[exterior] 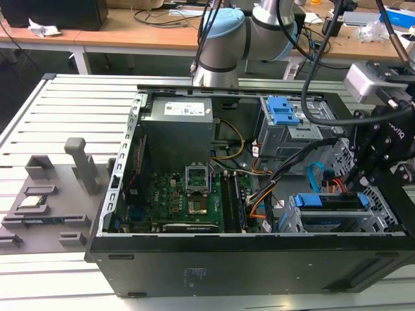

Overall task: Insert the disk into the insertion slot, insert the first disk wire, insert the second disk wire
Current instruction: 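Insert the first disk wire, then insert the second disk wire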

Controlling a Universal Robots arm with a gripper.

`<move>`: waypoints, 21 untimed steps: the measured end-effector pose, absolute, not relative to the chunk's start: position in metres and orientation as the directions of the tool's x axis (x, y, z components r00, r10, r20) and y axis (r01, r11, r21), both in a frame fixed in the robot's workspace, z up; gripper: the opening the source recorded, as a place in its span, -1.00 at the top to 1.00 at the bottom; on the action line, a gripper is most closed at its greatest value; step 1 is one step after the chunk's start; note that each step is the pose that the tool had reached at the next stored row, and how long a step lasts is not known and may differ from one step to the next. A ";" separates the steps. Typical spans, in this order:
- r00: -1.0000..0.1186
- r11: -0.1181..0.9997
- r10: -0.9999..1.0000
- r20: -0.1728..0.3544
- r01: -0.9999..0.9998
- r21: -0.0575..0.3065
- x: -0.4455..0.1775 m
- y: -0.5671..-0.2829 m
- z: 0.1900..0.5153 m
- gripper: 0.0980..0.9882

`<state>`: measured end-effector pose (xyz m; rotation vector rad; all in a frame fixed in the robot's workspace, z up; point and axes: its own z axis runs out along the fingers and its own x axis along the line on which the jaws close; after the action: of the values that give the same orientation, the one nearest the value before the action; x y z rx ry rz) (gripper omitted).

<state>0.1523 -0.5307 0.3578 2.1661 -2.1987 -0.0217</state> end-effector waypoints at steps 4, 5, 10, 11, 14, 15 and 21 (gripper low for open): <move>-0.014 0.016 -0.999 0.029 -0.999 0.049 0.152 -0.528 0.373 0.98; -0.014 0.016 -0.999 0.029 -0.999 0.049 0.152 -0.528 0.376 0.98; -0.014 0.016 -0.999 0.029 -0.999 0.049 0.152 -0.527 0.390 0.98; -0.014 0.016 -0.999 0.029 -0.999 0.049 0.152 -0.527 0.391 0.98; -0.014 0.016 -0.999 0.029 -0.999 0.049 0.152 -0.527 0.394 0.98; -0.014 0.016 -0.999 0.029 -0.999 0.049 0.152 -0.527 0.394 0.98; -0.014 0.016 -0.999 0.029 -0.999 0.049 0.152 -0.527 0.395 0.98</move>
<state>0.1523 -0.5274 0.3945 2.1661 -2.1987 -0.0219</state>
